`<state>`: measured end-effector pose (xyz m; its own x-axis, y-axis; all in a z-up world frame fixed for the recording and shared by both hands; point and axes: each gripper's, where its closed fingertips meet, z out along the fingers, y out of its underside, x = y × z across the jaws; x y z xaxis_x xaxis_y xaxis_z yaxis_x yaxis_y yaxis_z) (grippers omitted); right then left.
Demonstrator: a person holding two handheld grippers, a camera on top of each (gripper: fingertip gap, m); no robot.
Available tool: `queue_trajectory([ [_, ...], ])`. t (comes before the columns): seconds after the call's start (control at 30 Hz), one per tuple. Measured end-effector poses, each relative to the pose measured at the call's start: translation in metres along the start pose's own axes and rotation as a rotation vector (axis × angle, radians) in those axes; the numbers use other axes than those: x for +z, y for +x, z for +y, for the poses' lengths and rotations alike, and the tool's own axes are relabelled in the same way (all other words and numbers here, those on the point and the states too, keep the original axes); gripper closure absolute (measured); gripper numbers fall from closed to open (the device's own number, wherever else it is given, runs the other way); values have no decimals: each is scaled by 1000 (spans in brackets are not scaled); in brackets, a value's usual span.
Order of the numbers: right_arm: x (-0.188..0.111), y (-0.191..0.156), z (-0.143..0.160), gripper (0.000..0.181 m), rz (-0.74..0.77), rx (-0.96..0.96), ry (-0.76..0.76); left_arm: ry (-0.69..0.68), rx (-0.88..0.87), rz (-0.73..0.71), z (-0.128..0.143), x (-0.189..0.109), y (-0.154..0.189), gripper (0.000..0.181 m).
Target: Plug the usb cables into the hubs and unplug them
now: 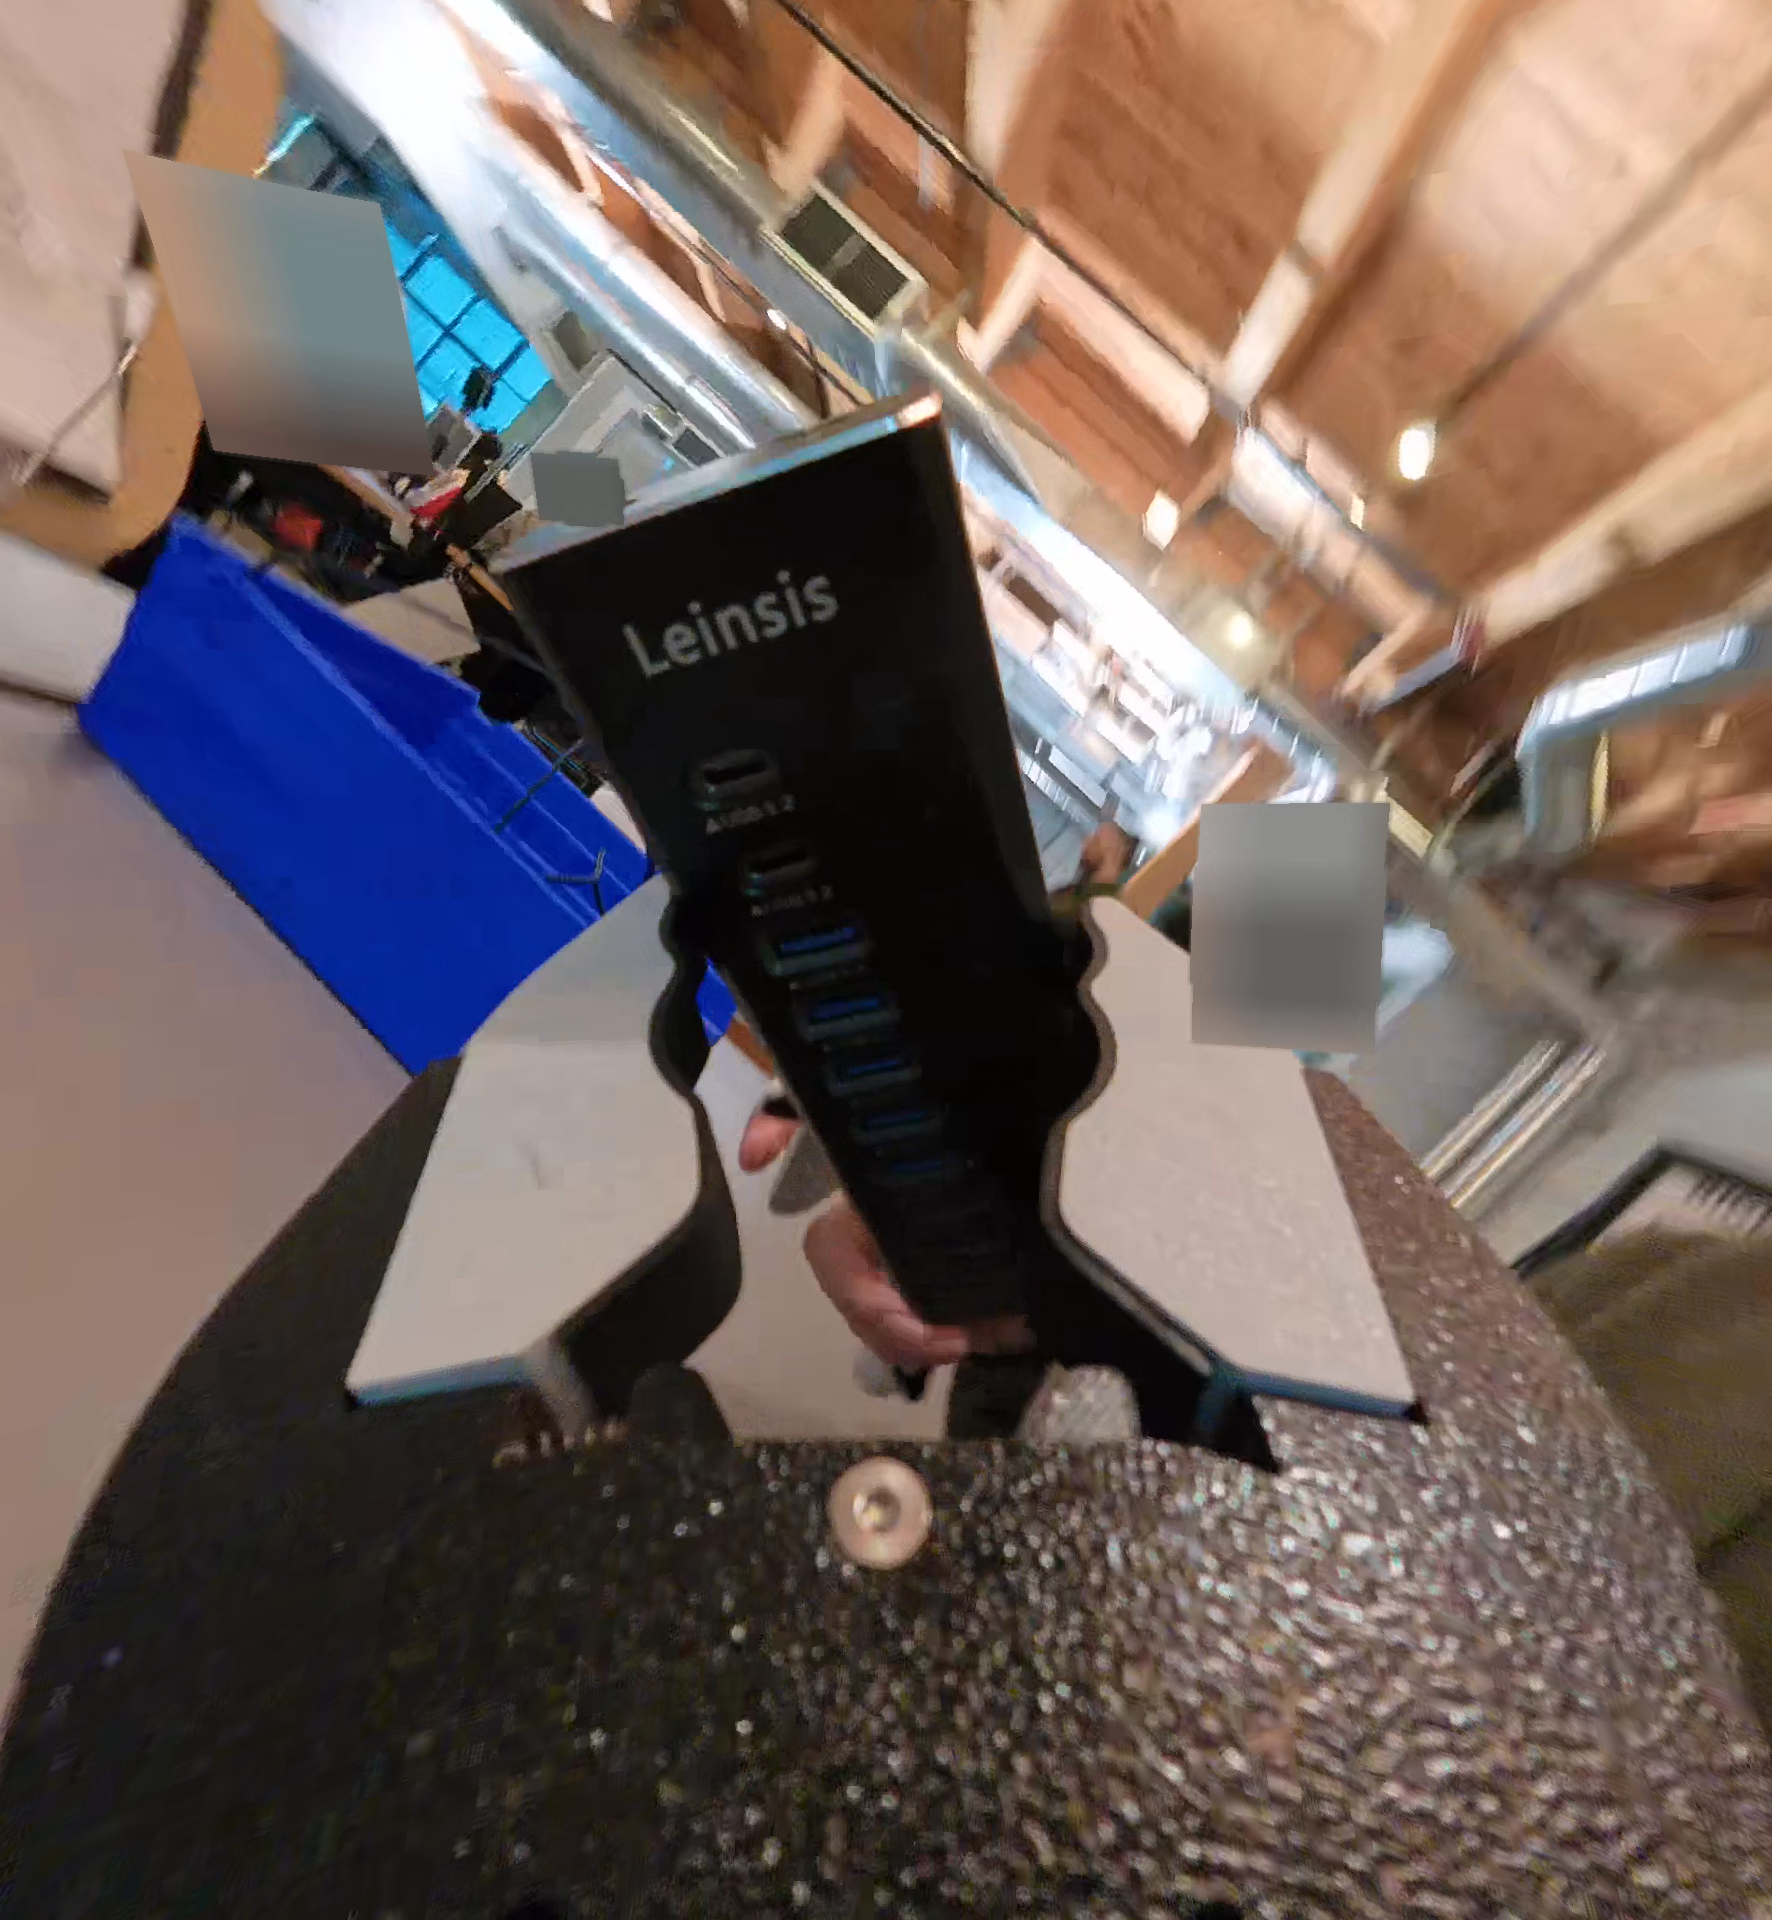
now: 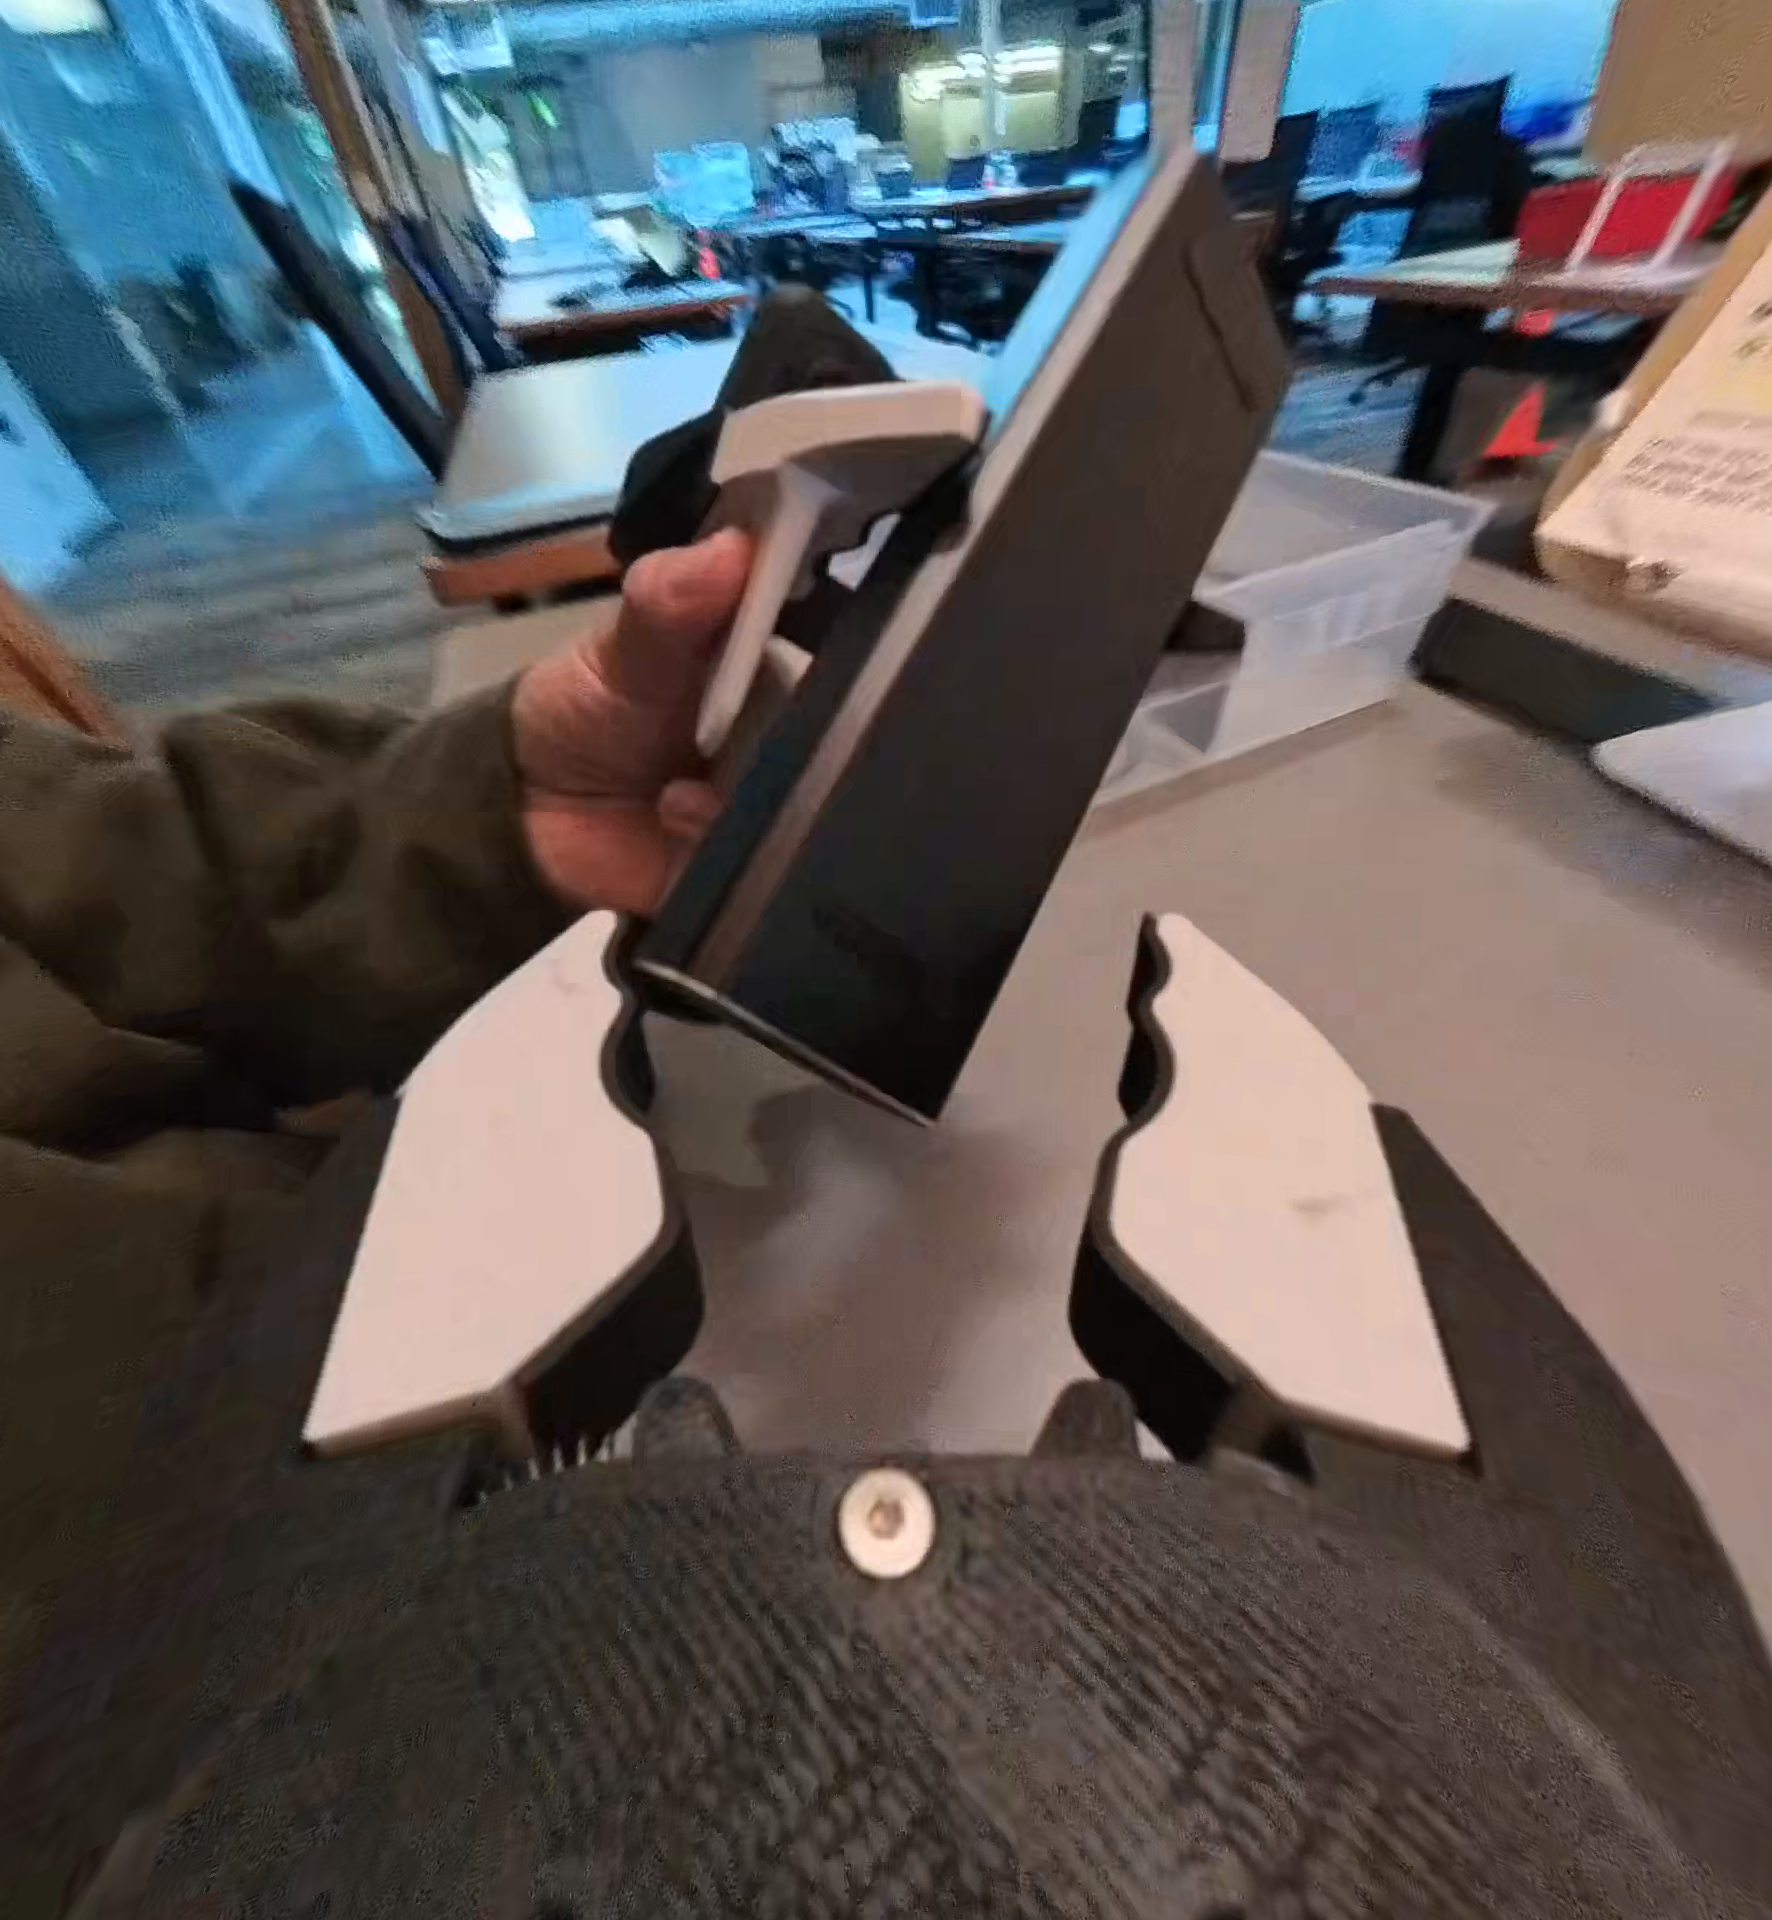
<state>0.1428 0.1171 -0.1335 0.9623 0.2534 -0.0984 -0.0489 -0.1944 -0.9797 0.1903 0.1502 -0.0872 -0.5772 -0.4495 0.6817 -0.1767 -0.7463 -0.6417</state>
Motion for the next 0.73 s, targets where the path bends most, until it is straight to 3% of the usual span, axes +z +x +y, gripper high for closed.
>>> queue_trajectory([
  [0.1,1,7,0,93,-79,198,60,-169,279,45,-2,5,16,117],
  [0.23,23,5,0,90,-158,230,109,-423,548,66,15,13,20,119],
  [0.33,36,1,-6,93,-182,177,182,-571,628,101,31,16,22,119],
  [0.4,36,-8,-9,115,-230,107,237,-632,661,109,38,15,22,119],
  [0.43,37,-8,-8,115,-221,86,250,-642,662,110,40,14,21,119],
  [0.63,40,-10,11,119,-178,-20,96,-753,817,109,56,4,17,117],
  [0.73,38,9,25,121,-37,-155,-40,-926,935,-11,61,-5,2,108],
])
